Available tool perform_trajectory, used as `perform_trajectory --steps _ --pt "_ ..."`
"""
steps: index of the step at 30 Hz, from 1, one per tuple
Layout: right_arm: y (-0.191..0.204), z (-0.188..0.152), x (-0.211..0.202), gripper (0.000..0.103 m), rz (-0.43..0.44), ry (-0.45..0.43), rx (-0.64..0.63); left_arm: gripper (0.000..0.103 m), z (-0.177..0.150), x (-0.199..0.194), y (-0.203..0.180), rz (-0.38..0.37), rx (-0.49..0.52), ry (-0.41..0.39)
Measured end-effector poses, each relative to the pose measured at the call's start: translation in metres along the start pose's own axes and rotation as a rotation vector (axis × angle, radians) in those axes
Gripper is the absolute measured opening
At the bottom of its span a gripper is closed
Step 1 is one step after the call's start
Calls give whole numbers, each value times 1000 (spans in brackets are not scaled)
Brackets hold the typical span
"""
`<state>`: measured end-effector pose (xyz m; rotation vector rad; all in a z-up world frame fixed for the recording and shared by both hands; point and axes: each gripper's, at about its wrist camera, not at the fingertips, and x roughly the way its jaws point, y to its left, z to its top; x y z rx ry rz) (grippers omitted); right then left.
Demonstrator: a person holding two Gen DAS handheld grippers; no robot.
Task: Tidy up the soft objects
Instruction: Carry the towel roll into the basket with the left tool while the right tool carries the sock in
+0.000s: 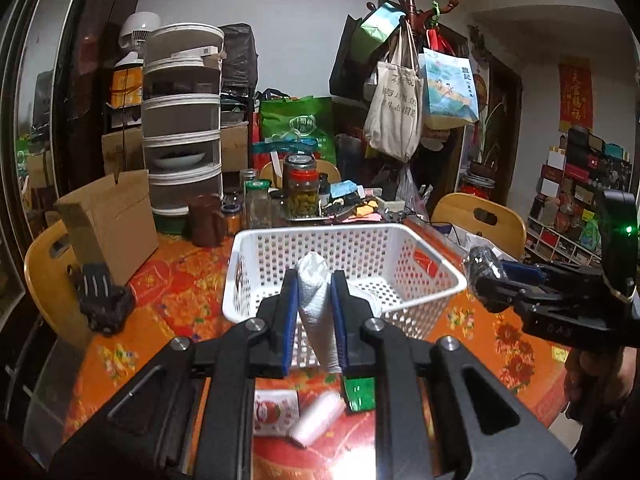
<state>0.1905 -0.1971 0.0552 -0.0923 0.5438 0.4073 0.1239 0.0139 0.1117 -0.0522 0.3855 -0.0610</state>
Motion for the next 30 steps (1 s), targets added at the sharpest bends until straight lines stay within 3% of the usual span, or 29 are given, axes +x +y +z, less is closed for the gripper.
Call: perform_trajectory --steps 9,16,26,30 --pt "-10 40 41 44 -3 44 -6 15 46 48 1 21 16 48" --pt "-18 55 104 44 -32 150 -12 15 63 125 1 69 32 170" --pt "-33 46 181 44 -71 325 25 15 31 247 17 115 -21 449" --pt "-35 43 194 44 -79 343 23 15 14 275 21 110 -28 538"
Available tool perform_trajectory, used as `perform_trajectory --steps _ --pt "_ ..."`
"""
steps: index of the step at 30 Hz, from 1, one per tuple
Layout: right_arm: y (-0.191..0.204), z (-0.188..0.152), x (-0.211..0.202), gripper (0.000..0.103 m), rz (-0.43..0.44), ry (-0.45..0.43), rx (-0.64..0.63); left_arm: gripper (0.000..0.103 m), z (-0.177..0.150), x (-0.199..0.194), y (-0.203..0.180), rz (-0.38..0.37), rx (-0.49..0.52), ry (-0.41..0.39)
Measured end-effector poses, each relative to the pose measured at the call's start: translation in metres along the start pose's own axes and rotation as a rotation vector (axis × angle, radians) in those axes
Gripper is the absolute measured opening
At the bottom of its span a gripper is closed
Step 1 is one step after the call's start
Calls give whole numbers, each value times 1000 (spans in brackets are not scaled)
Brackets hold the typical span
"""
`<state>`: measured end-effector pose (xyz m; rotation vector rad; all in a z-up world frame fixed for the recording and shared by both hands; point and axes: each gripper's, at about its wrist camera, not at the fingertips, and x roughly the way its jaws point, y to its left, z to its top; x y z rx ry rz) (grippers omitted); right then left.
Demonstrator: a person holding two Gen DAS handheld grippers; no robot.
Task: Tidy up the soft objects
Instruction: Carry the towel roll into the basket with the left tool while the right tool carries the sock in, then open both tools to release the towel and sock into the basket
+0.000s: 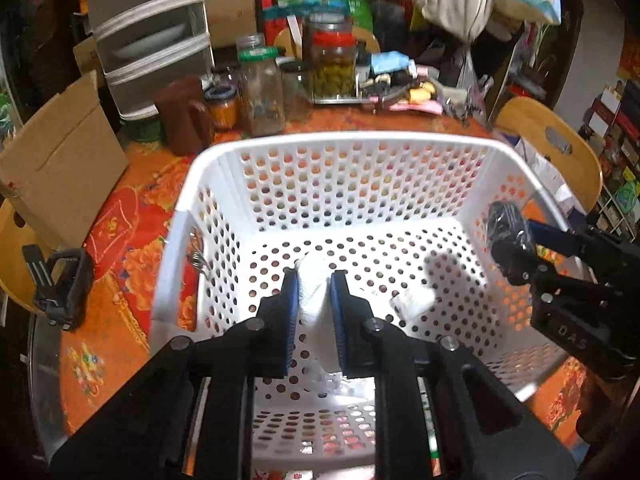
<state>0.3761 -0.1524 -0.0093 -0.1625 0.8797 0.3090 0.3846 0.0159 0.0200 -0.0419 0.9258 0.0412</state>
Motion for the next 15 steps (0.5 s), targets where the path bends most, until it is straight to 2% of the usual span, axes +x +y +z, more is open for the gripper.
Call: perform_trajectory --steps 12,15 --pt "10 6 12 45 -24 16 -36 15 1 25 -3 -15 -3 34" --pt "9 6 12 45 -28 16 -36 20 -1 27 -3 -26 2 37"
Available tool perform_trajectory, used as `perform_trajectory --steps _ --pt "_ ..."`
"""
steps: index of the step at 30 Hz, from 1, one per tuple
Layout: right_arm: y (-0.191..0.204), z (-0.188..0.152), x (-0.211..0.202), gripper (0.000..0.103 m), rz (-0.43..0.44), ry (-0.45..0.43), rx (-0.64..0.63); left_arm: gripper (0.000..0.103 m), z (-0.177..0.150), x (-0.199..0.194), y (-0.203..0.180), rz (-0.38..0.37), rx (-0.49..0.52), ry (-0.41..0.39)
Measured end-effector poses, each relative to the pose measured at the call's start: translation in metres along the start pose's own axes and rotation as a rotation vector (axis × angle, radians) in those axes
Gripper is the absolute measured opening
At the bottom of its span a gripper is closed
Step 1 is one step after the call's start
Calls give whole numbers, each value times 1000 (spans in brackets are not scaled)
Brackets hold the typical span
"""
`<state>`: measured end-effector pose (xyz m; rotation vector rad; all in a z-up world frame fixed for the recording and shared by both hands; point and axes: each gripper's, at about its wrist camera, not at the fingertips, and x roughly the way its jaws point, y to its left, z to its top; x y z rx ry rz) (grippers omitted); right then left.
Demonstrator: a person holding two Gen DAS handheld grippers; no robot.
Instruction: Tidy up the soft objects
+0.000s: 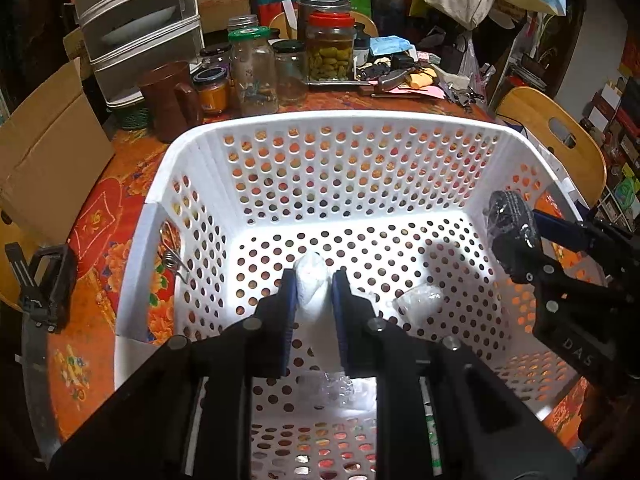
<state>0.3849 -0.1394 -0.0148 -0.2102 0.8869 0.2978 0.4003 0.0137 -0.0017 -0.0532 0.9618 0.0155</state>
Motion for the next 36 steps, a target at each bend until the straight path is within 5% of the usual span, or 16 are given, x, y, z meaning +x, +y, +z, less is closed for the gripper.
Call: perform_trajectory --steps 2,4,7,14,21,36 --pt "-1 0 0 45 -2 -4 6 31 -1 -2 1 -9 -2 -10" --pt "-1 -1 -1 46 4 -7 11 62 -2 -6 1 -15 2 -30" --pt "0 -2 -4 56 8 -21 18 79 -1 -18 0 -4 11 -78" --pt "-1 -4 -28 70 8 -95 26 85 -2 -44 5 -39 8 -122" --pt "2 -9 -54 101 2 -141 19 89 -11 -76 3 -20 41 -163" --pt "2 -42 -120 103 7 -259 27 98 -68 -177 19 -52 19 -293"
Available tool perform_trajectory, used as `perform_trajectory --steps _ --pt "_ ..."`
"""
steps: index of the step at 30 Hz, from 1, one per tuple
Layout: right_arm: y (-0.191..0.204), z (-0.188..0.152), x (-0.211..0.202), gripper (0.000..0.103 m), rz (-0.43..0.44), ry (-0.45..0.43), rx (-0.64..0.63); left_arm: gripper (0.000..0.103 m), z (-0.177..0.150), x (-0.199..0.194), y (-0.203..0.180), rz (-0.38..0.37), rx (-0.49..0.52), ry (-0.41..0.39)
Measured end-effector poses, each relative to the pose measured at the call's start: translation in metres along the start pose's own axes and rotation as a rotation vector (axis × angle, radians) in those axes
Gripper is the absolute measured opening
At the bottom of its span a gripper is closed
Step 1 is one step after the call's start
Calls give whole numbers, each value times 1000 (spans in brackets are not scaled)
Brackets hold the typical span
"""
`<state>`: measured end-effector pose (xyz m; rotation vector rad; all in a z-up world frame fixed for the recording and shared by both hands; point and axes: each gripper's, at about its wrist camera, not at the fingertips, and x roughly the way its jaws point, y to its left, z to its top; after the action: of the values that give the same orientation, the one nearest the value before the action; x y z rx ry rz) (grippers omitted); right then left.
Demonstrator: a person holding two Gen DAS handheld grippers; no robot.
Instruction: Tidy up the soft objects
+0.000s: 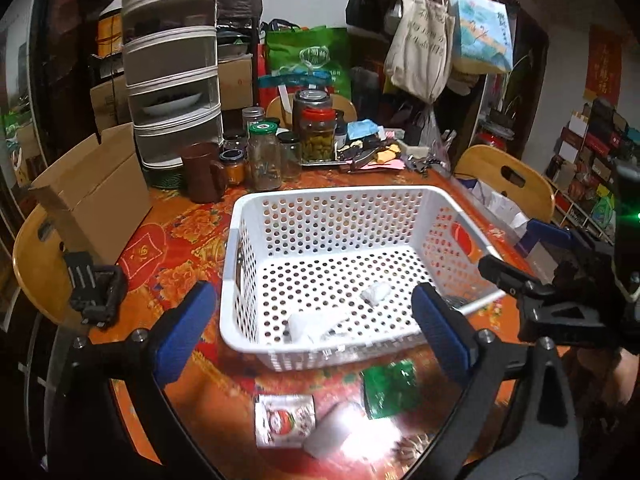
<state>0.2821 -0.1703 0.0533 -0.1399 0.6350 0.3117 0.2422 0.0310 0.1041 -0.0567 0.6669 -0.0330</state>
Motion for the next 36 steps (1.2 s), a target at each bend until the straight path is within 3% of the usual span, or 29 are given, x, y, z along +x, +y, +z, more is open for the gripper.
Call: perform_trajectory --steps 5,12,20,25,30,36 --pt "-5 -12 -26 103 13 -28 20 99 -26 -35 -6 0 8 -24" --pt "-4 -63 -55 103 9 -22 5 101 -85 -71 -6 -18 -24 -66" --pt "13 -140 -59 103 106 51 52 101 -146 -51 4 -17 -68 -15" --pt "43 -166 -56 84 176 79 18 101 -164 -14 8 6 -75 51" --pt "68 -182 -43 75 229 117 -25 100 -179 14 15 0 -110 98" --pt "84 -188 -27 57 254 155 -48 83 -187 33 11 11 -94 125"
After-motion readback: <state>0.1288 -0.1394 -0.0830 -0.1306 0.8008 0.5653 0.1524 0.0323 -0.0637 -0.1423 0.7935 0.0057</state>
